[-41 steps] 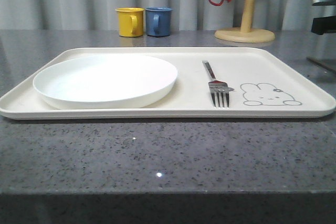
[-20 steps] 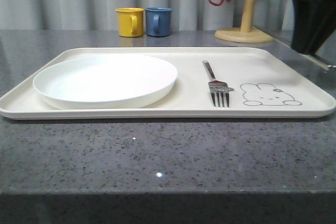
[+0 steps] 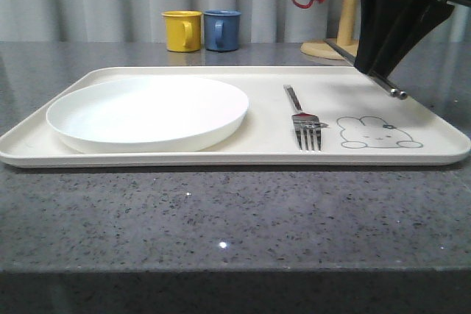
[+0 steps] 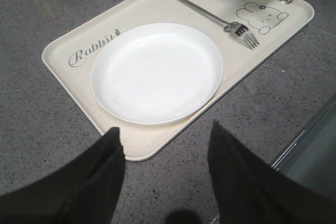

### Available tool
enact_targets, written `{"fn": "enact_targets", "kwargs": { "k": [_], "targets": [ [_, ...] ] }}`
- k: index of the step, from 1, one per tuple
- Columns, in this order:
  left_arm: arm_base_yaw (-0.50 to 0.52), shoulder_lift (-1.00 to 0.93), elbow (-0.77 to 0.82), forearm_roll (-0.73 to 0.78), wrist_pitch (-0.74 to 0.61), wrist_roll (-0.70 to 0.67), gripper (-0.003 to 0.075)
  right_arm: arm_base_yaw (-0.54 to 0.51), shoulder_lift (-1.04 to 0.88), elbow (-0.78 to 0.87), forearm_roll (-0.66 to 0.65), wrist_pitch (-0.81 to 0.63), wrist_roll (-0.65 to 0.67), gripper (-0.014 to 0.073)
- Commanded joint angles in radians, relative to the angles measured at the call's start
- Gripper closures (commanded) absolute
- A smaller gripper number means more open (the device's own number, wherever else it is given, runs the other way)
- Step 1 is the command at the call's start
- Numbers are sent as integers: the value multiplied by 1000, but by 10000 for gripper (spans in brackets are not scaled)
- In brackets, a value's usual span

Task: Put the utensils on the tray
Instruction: 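Grasp the chopsticks with the right gripper and lay them beside the fork, then raise the right gripper and move it to the spoon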

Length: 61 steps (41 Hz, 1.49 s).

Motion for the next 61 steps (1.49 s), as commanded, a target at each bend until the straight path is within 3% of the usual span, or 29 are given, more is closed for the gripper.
{"fn": "enact_targets", "kwargs": {
  "k": [1, 17, 21, 27, 35, 46, 50, 61],
  "targets": [
    [-6, 2, -25, -5, -75, -8, 363, 1, -20, -26, 60, -26, 18, 577],
    [-6, 2, -25, -5, -75, -8, 363, 1, 70, -26, 32, -31, 35, 573],
    [-6, 2, -25, -5, -75, -8, 363, 1, 79, -26, 26, -31, 39, 507],
    [-6, 2, -25, -5, -75, -8, 363, 1, 82, -26, 17, -31, 36, 323],
    [-6, 2, -25, -5, -75, -8, 363, 1, 14, -35, -17, -39, -47, 304],
    [-6, 2, -25, -5, -75, -8, 363, -6, -171, -23, -277, 23, -125, 304],
    [-6, 2, -25, -5, -75, -8, 363, -56, -216, -2, -353, 26, -125, 304],
    [-6, 2, -25, -5, -75, -8, 363, -299, -195, 21, -344, -4, -198, 304]
  ]
}}
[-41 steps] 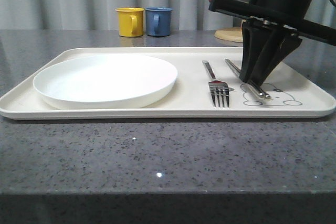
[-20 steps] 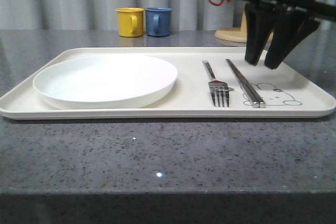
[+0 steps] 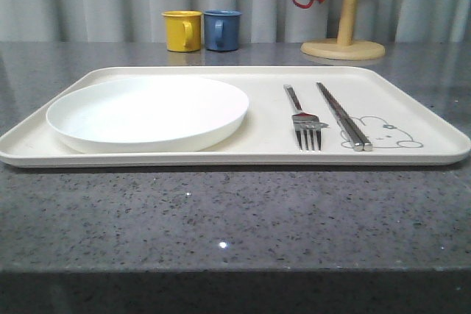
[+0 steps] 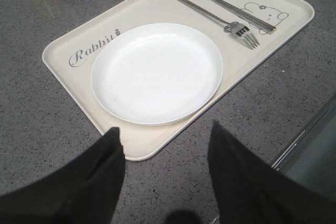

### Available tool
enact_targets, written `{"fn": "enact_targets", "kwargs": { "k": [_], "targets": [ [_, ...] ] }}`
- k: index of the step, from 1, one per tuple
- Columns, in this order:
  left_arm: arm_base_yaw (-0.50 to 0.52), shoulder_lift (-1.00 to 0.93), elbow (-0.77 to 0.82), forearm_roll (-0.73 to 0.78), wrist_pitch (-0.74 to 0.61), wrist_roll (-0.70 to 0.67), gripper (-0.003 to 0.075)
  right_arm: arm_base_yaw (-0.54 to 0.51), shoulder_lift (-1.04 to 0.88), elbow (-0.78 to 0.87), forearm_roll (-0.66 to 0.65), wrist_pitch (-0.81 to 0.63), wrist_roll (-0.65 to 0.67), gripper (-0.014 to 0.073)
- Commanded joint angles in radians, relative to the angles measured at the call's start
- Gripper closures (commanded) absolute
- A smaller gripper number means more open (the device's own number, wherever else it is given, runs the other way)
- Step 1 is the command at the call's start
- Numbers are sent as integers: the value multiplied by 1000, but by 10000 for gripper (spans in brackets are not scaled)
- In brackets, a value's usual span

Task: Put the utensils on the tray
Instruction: 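Raise the right gripper and move it to the spoon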

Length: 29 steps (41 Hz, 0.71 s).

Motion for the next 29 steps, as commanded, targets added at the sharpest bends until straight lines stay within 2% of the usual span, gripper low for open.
{"fn": "enact_targets", "kwargs": {
  "k": [1, 10, 29],
  "targets": [
    [-6, 2, -25, -5, -75, -8, 363, -81, -14, -20, -8, -27, -47, 304],
    [-6, 2, -25, -5, -75, -8, 363, -176, 72, -21, 54, -51, -89, 304],
    [-6, 2, -25, -5, -75, -8, 363, -180, 215, -23, 54, -183, -97, 304]
  ]
}}
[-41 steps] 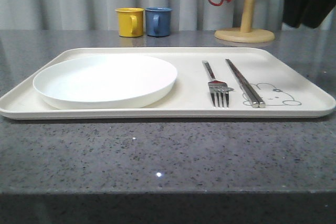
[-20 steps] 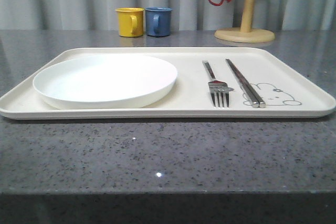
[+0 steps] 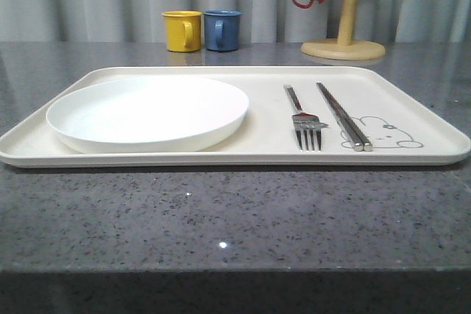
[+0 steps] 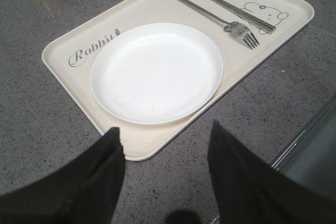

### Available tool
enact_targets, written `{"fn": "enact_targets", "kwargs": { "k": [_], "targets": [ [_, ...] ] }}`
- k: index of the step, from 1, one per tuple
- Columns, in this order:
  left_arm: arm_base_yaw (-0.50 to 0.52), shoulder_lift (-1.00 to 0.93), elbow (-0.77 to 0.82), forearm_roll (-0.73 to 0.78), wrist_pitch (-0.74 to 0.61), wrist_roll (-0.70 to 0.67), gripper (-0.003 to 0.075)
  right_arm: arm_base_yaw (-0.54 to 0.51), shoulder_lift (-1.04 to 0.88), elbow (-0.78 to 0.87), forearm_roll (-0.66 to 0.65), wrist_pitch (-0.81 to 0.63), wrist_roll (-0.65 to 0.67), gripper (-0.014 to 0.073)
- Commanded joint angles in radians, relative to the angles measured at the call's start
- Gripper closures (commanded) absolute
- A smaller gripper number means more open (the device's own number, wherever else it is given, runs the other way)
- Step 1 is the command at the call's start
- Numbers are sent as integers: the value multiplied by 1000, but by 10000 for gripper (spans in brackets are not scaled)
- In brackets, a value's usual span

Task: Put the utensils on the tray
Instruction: 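Raise the right gripper and move it to the spoon, then grasp the spoon with the right gripper and lay it beside the chopsticks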

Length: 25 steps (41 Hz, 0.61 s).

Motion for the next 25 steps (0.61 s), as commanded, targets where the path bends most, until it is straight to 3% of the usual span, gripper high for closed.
{"fn": "enact_targets", "kwargs": {
  "k": [1, 7, 16, 25],
  "targets": [
    [-6, 2, -25, -5, -75, -8, 363, -5, -21, -24, 0, -29, -13, 304],
    [-6, 2, -25, -5, -75, -8, 363, -5, -5, -24, 0, -26, -13, 322],
    [-6, 2, -25, -5, -75, -8, 363, -5, -5, -25, 0, -5, -13, 579],
    [-6, 2, -25, -5, -75, -8, 363, 8, -22, -81, 37, 86, -13, 610]
  ]
}}
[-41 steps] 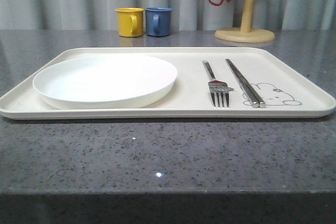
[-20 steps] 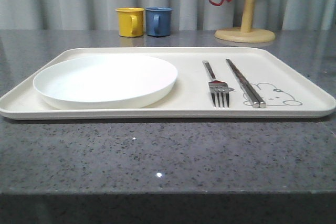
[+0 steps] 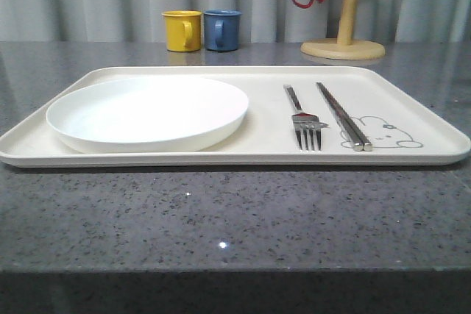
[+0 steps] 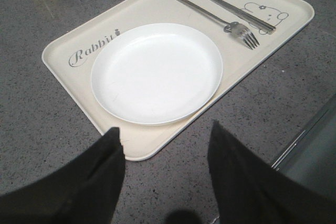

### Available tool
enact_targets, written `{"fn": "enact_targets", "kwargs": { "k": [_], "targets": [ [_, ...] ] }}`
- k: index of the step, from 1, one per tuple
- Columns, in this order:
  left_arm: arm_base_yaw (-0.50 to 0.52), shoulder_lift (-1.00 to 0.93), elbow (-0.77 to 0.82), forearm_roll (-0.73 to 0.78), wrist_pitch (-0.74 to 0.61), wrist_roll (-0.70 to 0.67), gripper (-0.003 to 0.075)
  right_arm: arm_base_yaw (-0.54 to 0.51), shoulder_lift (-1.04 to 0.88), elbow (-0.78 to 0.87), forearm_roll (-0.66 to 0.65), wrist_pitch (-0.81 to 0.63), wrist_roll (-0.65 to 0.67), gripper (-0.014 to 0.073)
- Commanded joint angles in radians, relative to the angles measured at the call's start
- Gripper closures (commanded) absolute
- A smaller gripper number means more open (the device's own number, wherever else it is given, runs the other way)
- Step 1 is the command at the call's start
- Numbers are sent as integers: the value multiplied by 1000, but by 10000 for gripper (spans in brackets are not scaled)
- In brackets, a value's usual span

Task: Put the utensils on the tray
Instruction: 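Grasp the spoon with the right gripper and lay it beside the chopsticks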

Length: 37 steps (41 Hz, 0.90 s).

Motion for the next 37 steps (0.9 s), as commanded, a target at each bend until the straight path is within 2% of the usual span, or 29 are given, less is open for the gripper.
{"fn": "enact_targets", "kwargs": {
  "k": [1, 22, 31, 37],
  "targets": [
    [-6, 2, -25, -5, -75, -8, 363, 11, -66, -62, 42, 46, -13, 610],
    [-6, 2, -25, -5, -75, -8, 363, 256, -160, -89, 262, 129, -10, 610],
    [-6, 2, -25, -5, -75, -8, 363, 317, -158, -39, 274, 35, 129, 610],
    [-6, 2, -25, -5, -75, -8, 363, 325, -158, 17, 274, -37, 155, 606]
  ]
}}
